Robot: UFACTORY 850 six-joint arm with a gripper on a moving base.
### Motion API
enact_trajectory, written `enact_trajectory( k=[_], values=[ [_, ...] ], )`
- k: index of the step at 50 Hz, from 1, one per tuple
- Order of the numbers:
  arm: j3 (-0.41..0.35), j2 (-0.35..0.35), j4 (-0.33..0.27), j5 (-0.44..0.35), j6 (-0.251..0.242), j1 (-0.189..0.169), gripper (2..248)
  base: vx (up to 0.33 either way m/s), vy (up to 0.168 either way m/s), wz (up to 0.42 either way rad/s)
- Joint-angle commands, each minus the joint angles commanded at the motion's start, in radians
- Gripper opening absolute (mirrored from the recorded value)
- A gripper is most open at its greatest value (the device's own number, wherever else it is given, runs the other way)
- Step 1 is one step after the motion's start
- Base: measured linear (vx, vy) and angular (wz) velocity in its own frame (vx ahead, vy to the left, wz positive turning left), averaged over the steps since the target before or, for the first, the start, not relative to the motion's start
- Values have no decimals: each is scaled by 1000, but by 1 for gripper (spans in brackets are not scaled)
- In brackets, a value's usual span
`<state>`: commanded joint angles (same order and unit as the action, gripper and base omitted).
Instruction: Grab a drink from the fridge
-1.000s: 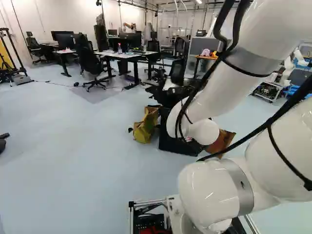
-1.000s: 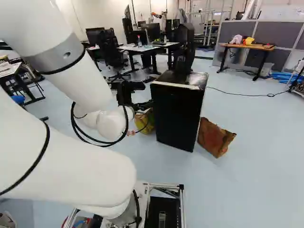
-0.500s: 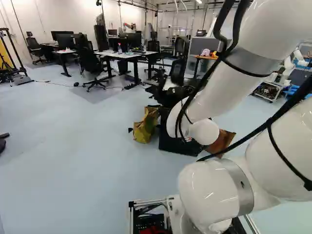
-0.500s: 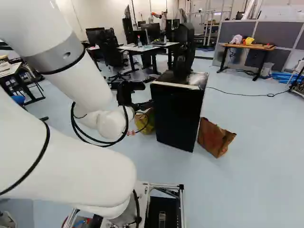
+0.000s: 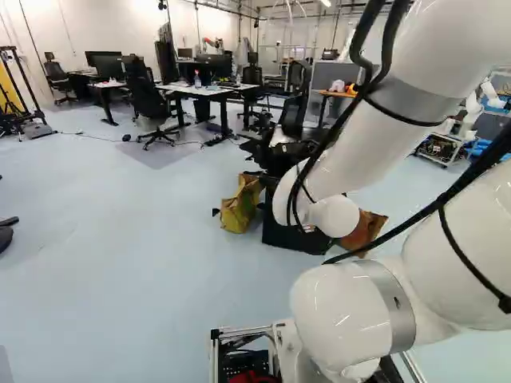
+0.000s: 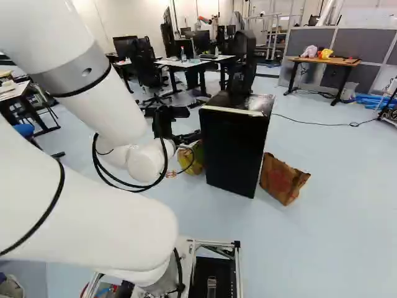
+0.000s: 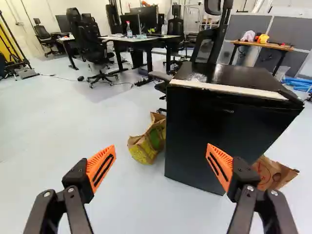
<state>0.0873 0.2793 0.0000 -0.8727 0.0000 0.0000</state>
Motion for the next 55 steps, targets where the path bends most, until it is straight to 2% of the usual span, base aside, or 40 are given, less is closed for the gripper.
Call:
enact_trajectory(
  k=[29, 55],
  values=[
    [0, 0, 0, 0, 0, 0, 247, -2, 34, -1],
    [0, 0, 0, 0, 0, 0, 247, 46, 86, -10]
  ],
)
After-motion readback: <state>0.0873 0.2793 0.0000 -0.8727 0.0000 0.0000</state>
